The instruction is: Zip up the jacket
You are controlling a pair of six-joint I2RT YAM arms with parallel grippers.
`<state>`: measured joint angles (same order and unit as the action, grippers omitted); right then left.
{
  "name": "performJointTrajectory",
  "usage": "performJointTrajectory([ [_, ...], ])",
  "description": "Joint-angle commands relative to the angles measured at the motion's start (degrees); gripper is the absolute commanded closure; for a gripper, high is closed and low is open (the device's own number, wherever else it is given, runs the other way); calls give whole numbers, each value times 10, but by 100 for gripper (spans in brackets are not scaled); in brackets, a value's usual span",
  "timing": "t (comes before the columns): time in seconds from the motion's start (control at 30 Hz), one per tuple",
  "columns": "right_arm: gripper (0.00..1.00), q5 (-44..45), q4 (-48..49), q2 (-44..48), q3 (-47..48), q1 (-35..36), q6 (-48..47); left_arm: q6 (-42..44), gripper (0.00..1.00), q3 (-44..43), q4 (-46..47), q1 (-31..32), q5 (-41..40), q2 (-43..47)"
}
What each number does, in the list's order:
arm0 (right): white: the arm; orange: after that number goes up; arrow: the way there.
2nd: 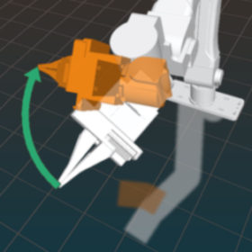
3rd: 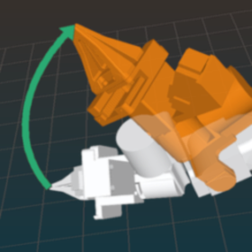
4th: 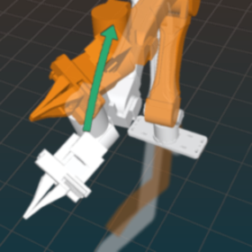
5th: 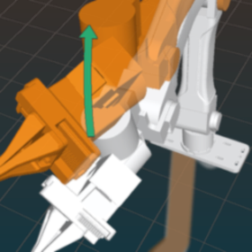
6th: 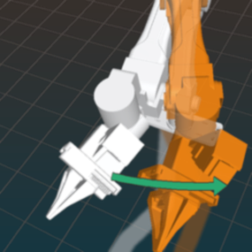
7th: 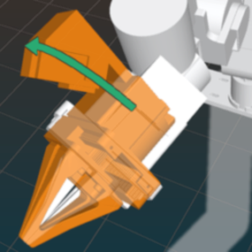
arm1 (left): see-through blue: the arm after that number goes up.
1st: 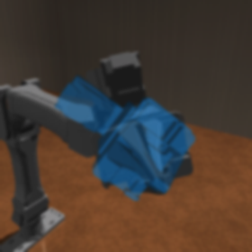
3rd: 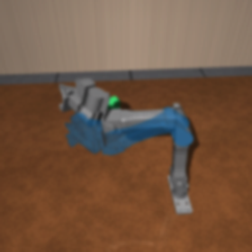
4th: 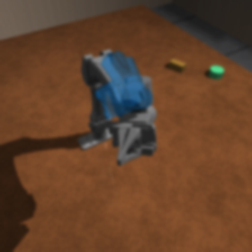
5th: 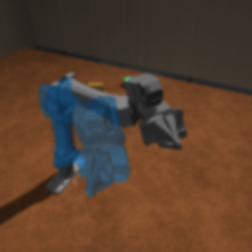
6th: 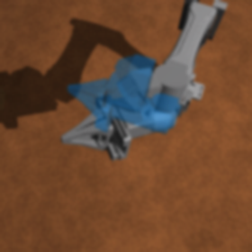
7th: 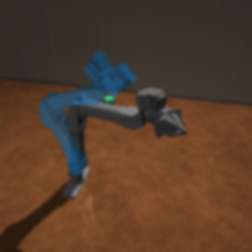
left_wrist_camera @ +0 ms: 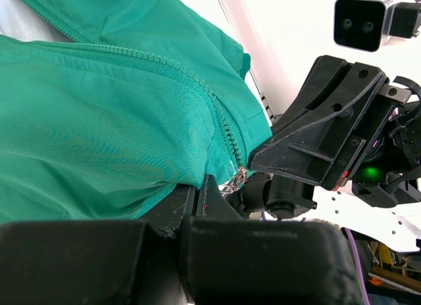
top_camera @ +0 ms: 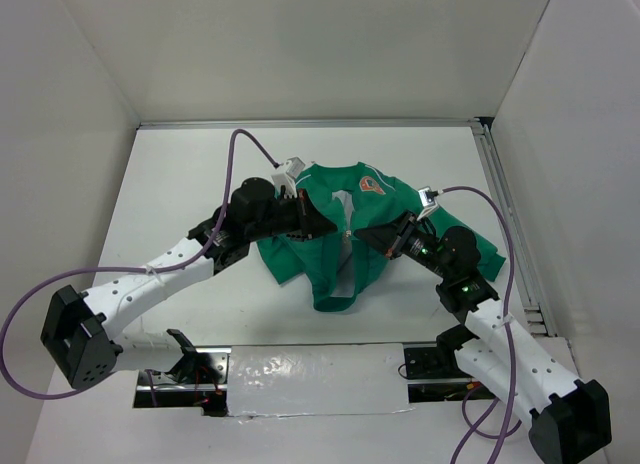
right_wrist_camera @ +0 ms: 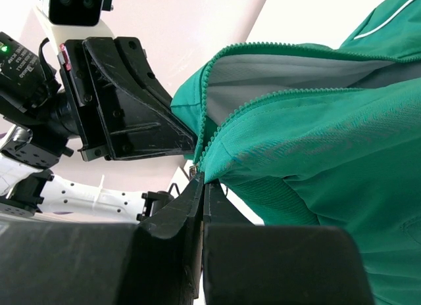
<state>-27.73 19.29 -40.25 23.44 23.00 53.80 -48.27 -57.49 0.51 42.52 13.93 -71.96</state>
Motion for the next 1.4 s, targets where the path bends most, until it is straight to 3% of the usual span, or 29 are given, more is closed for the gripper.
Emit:
performJointTrajectory([
  [0.0, 100, -3, 39, 3, 10, 5, 3, -1, 100, 3, 32, 3, 7, 15],
  [0.57, 100, 2, 73, -18, 9, 5, 24, 5, 100, 12, 40, 12, 11, 21],
  [1.07, 100, 15, -97, -21, 71, 5, -41, 30, 100, 30, 70, 19, 20, 39],
  [1.37, 100, -22, -17, -7, 42, 6, -29, 64, 100, 28, 95, 19, 78, 24],
])
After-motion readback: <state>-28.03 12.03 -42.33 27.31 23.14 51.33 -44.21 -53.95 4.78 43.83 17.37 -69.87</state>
